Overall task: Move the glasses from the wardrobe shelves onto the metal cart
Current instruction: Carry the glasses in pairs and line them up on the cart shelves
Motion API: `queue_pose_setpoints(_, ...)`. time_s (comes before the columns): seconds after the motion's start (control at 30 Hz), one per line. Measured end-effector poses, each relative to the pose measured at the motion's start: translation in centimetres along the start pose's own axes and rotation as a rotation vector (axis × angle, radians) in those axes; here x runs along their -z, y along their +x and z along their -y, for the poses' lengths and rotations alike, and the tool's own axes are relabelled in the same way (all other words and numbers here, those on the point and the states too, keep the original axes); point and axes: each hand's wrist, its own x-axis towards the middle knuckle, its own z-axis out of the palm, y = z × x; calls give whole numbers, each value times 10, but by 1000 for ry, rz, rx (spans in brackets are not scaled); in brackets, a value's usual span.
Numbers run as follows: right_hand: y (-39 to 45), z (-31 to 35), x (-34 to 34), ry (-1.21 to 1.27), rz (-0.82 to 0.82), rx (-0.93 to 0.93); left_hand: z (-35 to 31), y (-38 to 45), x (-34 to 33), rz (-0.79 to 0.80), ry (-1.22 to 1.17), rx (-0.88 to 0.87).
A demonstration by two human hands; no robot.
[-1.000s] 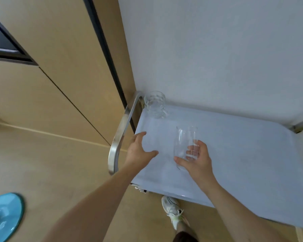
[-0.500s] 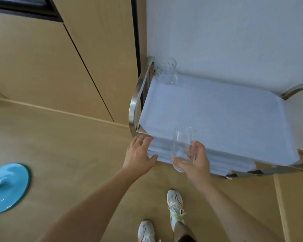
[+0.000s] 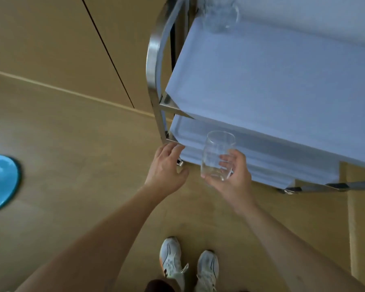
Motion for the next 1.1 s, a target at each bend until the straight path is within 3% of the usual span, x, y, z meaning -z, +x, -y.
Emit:
queue_pose_setpoints(0.2,56,-78,-18,23,-77,64,37,44,-77,10,39,-29)
queue_pose_setpoints(0.5,153,-123,-33,55,-177,299,68,128,-144,-67,147,-166)
queue_pose_setpoints(0.7,206,-152,-49,99,-240,459,81,174,-166,-192,187,-252)
queue_pose_setpoints(1.1,263,-141,-55,47,-239,509,90,210,-160,-155,375,-225)
